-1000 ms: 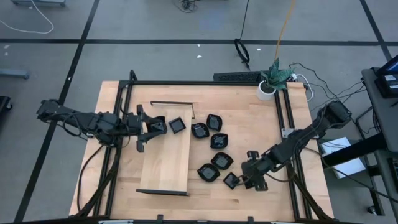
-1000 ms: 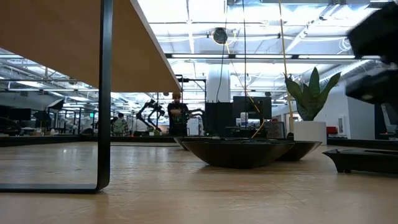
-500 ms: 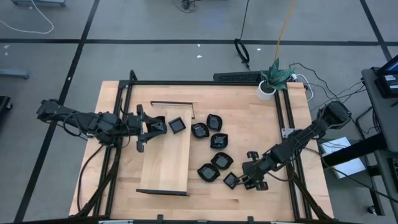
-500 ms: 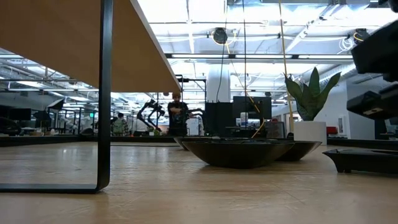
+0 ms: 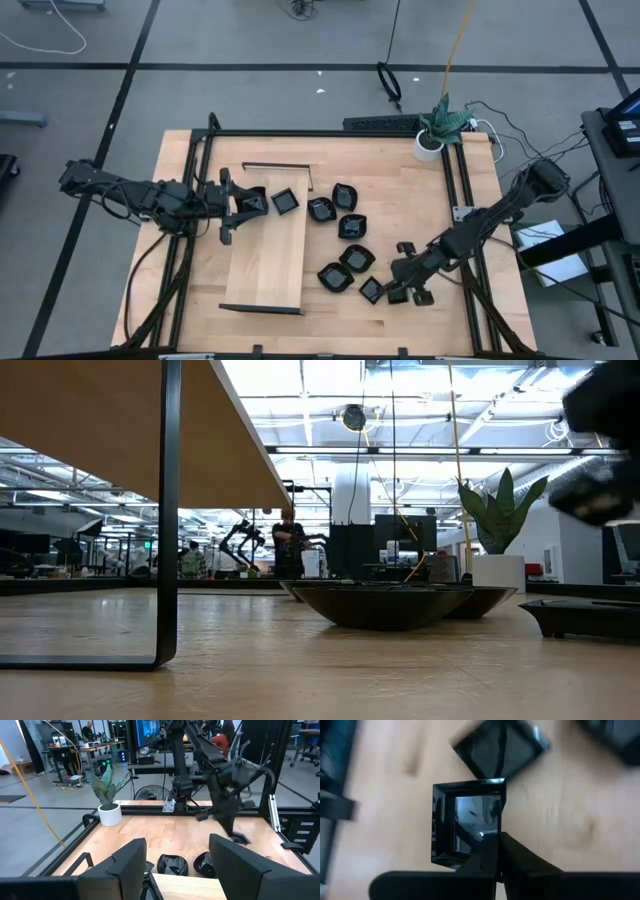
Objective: Pick & Place Mini shaped plates
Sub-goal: Stack the square plate on top of the square plate on the shelf
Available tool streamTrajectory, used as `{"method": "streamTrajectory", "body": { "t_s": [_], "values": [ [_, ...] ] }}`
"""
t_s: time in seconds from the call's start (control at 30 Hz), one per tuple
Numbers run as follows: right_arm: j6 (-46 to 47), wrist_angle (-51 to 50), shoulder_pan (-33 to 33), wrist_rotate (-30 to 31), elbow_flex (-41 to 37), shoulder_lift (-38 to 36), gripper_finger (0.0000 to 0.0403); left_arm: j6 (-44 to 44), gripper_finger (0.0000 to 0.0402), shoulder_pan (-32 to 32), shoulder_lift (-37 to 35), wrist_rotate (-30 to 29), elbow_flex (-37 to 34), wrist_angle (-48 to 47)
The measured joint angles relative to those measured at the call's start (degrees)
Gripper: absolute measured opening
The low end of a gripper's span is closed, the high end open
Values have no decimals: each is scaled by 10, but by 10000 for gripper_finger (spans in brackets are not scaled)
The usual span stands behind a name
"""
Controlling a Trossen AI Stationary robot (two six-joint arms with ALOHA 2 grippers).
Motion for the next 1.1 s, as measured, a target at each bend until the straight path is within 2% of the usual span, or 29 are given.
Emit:
{"method": "streamTrajectory", "body": {
  "t_s": [0.17,0.3,0.4,0.53,0.67,0.77,0.93,1.1],
  "values": [
    [-78,4,13,76,18,-74,1,-3,221,0,5,0,0,-2],
    [-241,110,18,210,11,-116,1,-7,221,1,26,0,0,1],
    [-416,287,3,289,-19,-116,0,-15,221,1,50,0,0,5],
    [-615,629,-50,297,-82,-77,0,-18,221,1,88,0,0,41],
    [-737,936,-121,297,-123,-4,0,4,221,1,130,0,0,105],
    [-761,1075,-176,299,-121,52,0,46,221,5,172,-12,0,191],
    [-748,1062,-244,282,-41,113,0,120,221,16,259,-18,0,364],
    [-799,1056,-259,281,25,171,0,175,221,26,335,-11,6,475]
  ]
}}
